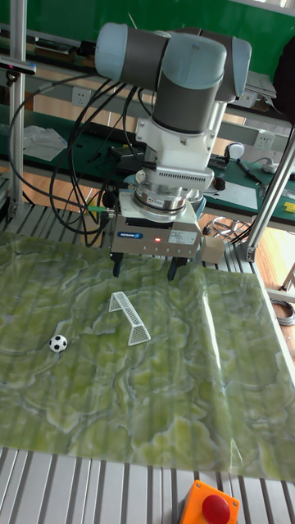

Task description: Push the soccer ball into the goal

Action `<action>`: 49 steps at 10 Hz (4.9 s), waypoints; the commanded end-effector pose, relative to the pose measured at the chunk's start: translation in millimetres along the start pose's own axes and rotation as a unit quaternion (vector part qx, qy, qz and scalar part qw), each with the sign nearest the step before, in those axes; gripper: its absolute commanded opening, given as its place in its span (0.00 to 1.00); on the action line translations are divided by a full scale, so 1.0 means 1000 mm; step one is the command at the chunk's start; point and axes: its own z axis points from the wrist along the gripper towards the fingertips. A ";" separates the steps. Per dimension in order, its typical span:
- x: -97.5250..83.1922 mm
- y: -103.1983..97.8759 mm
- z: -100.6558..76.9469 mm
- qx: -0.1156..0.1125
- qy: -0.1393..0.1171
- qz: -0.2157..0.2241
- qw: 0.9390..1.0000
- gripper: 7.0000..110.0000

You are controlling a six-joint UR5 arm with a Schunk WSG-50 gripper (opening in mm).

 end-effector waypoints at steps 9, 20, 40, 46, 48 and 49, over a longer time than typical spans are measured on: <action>0.016 -0.005 -0.002 0.005 0.033 -0.178 0.983 0.00; 0.014 0.010 0.000 -0.016 0.023 -0.212 0.977 0.00; 0.013 0.013 0.002 -0.012 0.021 -0.211 0.977 0.00; 0.001 0.005 -0.004 -0.027 0.022 -0.209 0.977 0.00; -0.019 -0.015 -0.015 -0.045 0.017 -0.213 0.976 0.00; -0.027 -0.032 -0.020 -0.046 0.016 -0.216 0.975 0.00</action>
